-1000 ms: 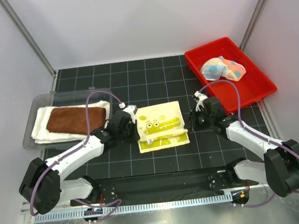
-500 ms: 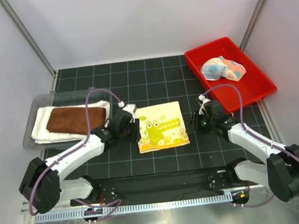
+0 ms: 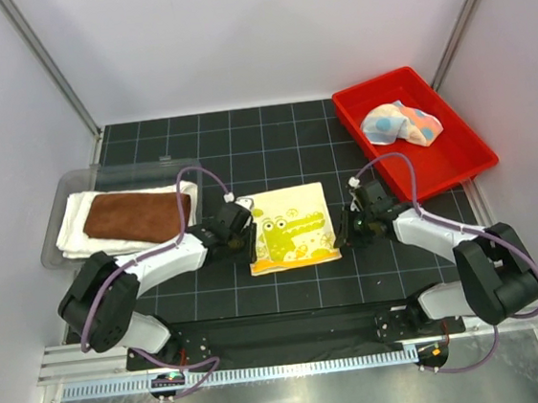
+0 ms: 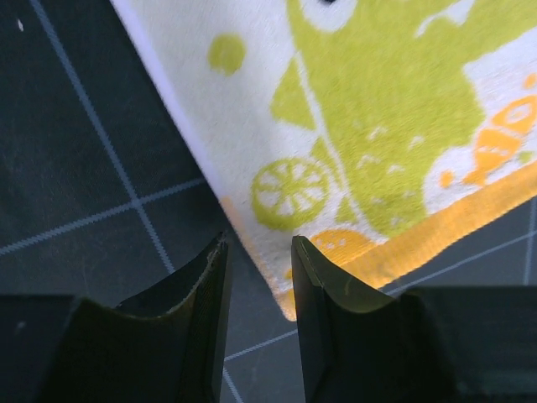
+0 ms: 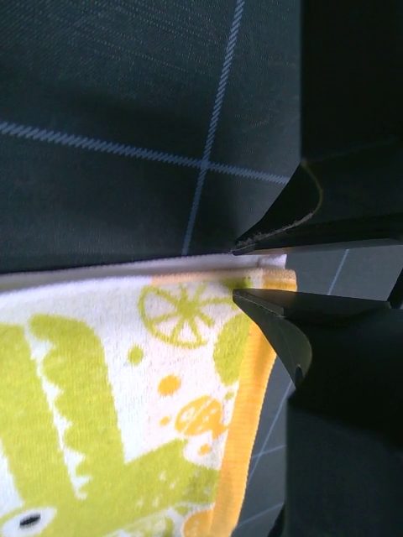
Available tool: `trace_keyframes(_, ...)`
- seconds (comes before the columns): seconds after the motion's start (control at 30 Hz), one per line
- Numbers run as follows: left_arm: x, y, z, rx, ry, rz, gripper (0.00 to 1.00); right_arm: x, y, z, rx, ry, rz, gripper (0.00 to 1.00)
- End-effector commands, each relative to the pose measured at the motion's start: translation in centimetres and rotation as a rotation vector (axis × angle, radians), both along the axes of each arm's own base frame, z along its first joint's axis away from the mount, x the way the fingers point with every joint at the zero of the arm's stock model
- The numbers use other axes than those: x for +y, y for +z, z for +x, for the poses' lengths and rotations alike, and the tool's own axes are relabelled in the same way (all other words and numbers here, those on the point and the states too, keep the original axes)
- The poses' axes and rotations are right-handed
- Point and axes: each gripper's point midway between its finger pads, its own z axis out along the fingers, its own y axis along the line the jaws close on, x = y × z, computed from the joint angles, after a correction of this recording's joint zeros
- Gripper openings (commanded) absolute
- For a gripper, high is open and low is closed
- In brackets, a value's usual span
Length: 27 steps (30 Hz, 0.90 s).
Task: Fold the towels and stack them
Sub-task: Fold the towel
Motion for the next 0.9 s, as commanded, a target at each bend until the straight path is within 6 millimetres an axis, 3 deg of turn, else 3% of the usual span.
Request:
trace_keyframes(0.0,0.3,-1.0,0.2,-0.016,0.036,0.006,0.37,-1.6,-1.6,-0.7,0.043,-0.048,-0.088,0.3)
trace_keyframes(0.17,1.2,0.0,0.8,-0.034,0.06,0.06,0.38,-1.7,0.2,0.4,-0.002,-0.082,-0.092,0.26)
trace_keyframes(0.33,-1.8,5.6,0.4,-0.085,-0.017,-0.093,0.38,0.5,3.3,0.1,-0.041,-0.027,-0.015,0.26)
trace_keyframes(0.43,-3.9,6.7,-1.5,-0.043,-0.082,-0.185,0.38,1.5,4.0,-0.4,-0.034,0.001,0.032,0.26)
trace_keyframes(0.53,-4.9,5.6,-3.2,0.009,-0.101,-0.243,0.38,2.2,3.8,-0.8,-0.033,0.019,0.074,0.26)
trace_keyframes(0.6,-4.4,3.5,-4.4,0.044,-0.092,-0.231,0.38,2.0,2.4,-1.3,-0.017,0.019,0.07,0.26)
trace_keyframes(0.7,-4.0,0.9,-5.2,0.079,-0.071,-0.203,0.38,0.6,0.1,-1.8,0.023,-0.013,-0.012,0.26)
trace_keyframes(0.87,-2.8,-1.2,-5.2,0.081,-0.051,-0.121,0.37,-0.6,-0.4,-1.7,0.016,-0.032,-0.075,0.26)
